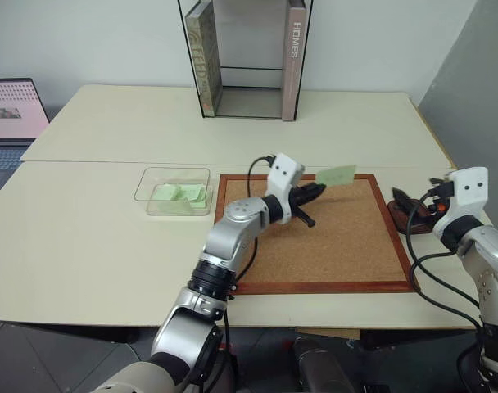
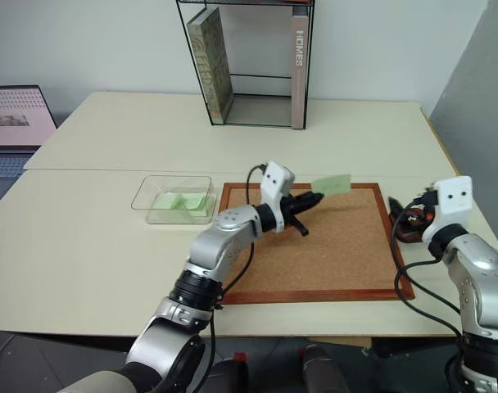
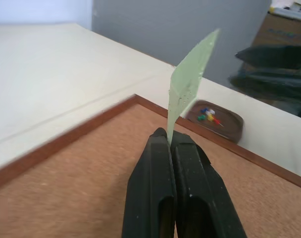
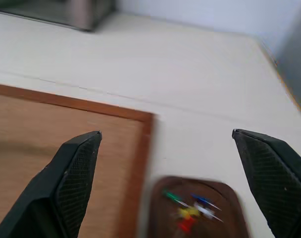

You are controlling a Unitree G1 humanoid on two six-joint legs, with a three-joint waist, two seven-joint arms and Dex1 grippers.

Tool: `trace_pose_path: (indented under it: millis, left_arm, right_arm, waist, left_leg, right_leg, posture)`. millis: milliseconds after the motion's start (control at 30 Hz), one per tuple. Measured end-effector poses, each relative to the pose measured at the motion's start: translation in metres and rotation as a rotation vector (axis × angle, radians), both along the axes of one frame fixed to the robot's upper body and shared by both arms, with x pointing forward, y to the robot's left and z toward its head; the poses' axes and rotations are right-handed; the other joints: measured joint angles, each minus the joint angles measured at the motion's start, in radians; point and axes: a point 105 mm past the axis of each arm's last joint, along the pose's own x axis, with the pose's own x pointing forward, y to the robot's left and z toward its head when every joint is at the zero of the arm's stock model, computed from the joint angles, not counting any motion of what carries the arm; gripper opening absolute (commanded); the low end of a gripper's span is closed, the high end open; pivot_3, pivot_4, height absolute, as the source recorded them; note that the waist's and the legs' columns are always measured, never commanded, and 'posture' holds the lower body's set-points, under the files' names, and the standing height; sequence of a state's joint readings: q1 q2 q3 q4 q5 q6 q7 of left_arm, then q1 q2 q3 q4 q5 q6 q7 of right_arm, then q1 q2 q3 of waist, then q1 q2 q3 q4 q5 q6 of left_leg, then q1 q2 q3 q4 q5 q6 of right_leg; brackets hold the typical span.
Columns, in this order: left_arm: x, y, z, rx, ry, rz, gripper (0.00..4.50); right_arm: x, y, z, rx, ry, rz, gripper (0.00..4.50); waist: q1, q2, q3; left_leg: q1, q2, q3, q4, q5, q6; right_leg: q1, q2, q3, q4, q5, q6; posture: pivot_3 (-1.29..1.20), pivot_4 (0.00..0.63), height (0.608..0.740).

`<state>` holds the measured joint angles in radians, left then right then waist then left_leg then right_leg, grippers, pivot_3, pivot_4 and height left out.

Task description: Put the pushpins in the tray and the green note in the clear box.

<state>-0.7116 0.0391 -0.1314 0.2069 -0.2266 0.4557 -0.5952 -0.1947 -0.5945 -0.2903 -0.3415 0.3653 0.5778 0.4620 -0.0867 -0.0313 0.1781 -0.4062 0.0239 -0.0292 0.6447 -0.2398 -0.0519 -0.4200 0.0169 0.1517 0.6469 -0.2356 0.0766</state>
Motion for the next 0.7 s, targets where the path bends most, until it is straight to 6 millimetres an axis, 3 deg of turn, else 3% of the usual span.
trace_pose_path:
  millis: [67,200,333,433,467,567,700]
  left_arm:
    - [0.006,0.022,0.011,0.023,-0.047,0.066,0.00]
    - [0.014,0.068,0.020,0.071,-0.087,0.208,0.00]
    - [0.010,0.136,0.027,0.170,-0.098,0.381,0.00]
    - [0.001,0.170,0.031,0.241,-0.104,0.457,0.00]
    - [-0.013,0.197,0.018,0.370,-0.084,0.484,0.00]
    - [-0.023,0.228,-0.001,0.469,-0.011,0.545,0.00]
    - [-0.030,0.242,-0.014,0.526,0.034,0.573,0.00]
  right_arm:
    - [-0.011,0.032,0.007,-0.024,0.001,0.184,4.49]
    - [-0.023,0.077,0.016,-0.020,0.020,0.413,4.49]
    - [-0.029,0.113,0.029,-0.032,0.029,0.615,4.49]
    - [-0.033,0.122,0.024,-0.047,0.068,0.681,4.49]
    - [-0.032,0.134,0.022,-0.065,0.091,0.752,4.49]
    - [-0.023,0.130,0.013,-0.074,0.125,0.742,4.49]
    - [-0.020,0.132,0.008,-0.094,0.137,0.772,4.49]
  waist:
    - [-0.002,0.000,0.000]
    - [-0.001,0.000,0.000]
    - [-0.001,-0.001,0.001]
    - [0.013,-0.001,0.001]
    - [0.010,-0.002,0.001]
    - [0.004,-0.003,0.002]
    - [0.008,-0.003,0.002]
  left_leg:
    - [0.001,0.001,0.000,0.000,0.000,0.000]
    - [0.003,0.001,0.000,0.000,0.000,0.000]
    - [0.003,0.002,0.000,0.000,0.000,0.000]
    - [0.000,0.001,-0.003,0.000,0.000,0.000]
    - [0.000,0.002,-0.002,0.000,0.000,0.000]
    - [0.000,0.003,-0.002,0.000,0.000,0.000]
    - [0.000,0.003,-0.003,0.001,0.000,0.000]
  right_leg:
    - [0.000,0.000,0.000,0.001,0.000,0.000]
    - [0.001,0.001,0.000,0.001,0.000,0.000]
    - [0.001,0.001,-0.002,0.001,0.000,0.000]
    - [0.001,-0.001,-0.005,-0.001,-0.001,-0.001]
    - [0.000,-0.001,-0.004,-0.001,0.000,-0.001]
    - [0.000,-0.001,-0.006,0.000,-0.001,-0.002]
    - [0.000,-0.001,-0.007,0.000,-0.001,-0.002]
  posture:
    - [0.00,0.150,0.740]
    - [0.00,0.150,0.740]
    - [0.00,0.150,0.740]
    - [0.00,0.150,0.740]
    - [0.00,0.150,0.740]
    - [0.00,0.150,0.740]
    - [0.00,0.150,0.740]
